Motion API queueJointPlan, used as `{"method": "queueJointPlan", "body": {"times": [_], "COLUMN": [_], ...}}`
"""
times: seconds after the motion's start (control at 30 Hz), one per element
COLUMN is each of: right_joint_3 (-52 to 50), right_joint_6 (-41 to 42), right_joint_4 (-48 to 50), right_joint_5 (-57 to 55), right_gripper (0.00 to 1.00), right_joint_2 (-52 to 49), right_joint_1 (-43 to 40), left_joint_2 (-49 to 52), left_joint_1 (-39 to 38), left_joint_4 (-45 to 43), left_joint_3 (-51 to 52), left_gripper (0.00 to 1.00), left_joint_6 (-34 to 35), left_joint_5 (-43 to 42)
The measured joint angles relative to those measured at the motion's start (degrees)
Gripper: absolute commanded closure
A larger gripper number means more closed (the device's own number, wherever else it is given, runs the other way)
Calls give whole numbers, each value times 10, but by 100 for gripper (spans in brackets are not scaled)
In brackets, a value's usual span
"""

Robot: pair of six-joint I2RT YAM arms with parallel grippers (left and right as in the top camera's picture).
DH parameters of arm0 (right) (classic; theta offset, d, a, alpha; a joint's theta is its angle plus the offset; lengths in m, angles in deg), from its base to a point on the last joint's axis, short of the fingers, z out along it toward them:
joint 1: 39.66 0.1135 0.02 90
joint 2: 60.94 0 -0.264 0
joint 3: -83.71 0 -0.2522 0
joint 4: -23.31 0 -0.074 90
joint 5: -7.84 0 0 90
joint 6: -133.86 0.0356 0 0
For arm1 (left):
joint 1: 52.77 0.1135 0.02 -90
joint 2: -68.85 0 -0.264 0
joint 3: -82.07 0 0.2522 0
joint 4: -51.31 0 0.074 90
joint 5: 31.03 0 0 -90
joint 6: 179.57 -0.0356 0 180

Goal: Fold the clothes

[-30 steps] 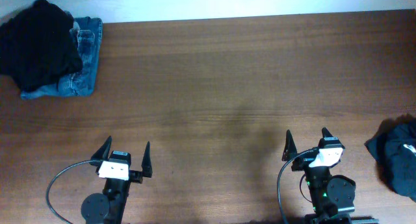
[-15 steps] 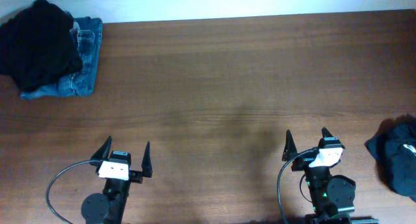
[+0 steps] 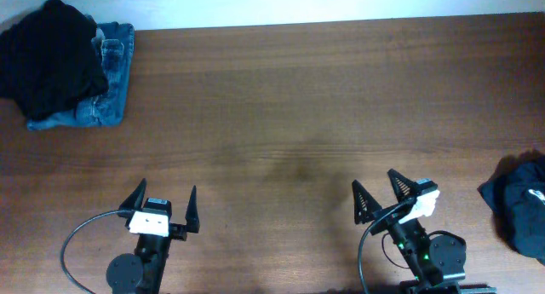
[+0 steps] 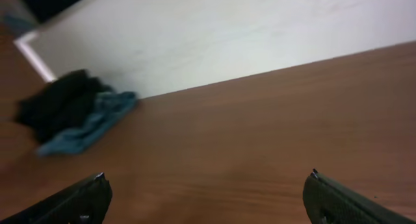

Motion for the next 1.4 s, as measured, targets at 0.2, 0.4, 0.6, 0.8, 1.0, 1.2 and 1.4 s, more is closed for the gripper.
{"method": "queueJointPlan", "body": {"times": [0.2, 0.4, 0.6, 0.8, 1.0, 1.2, 1.4], "right_joint_3": [0, 0, 16, 90, 175, 281, 415], "right_joint_6": [42, 61, 85, 77, 30, -39, -87], "right_joint_4": [5, 115, 194, 129, 2, -127, -277], "right_joint_5": [54, 125, 147, 122, 56, -44, -176], "right_gripper": [1, 1, 1, 1, 1, 2, 1], "right_joint_2": [0, 0, 0, 0, -33, -162, -367], "right_joint_1": [0, 0, 0, 0, 0, 0, -8], "left_joint_2": [0, 0, 0, 0, 0, 0, 0], "left_joint_1": [0, 0, 0, 0, 0, 0, 0], "left_joint_4": [0, 0, 0, 0, 0, 1, 1], "left_joint_3": [0, 0, 0, 0, 0, 0, 0], "left_gripper": [1, 1, 1, 1, 1, 1, 1], "left_joint_6": [0, 0, 0, 0, 0, 0, 0], "left_joint_5": [0, 0, 0, 0, 0, 0, 0]}}
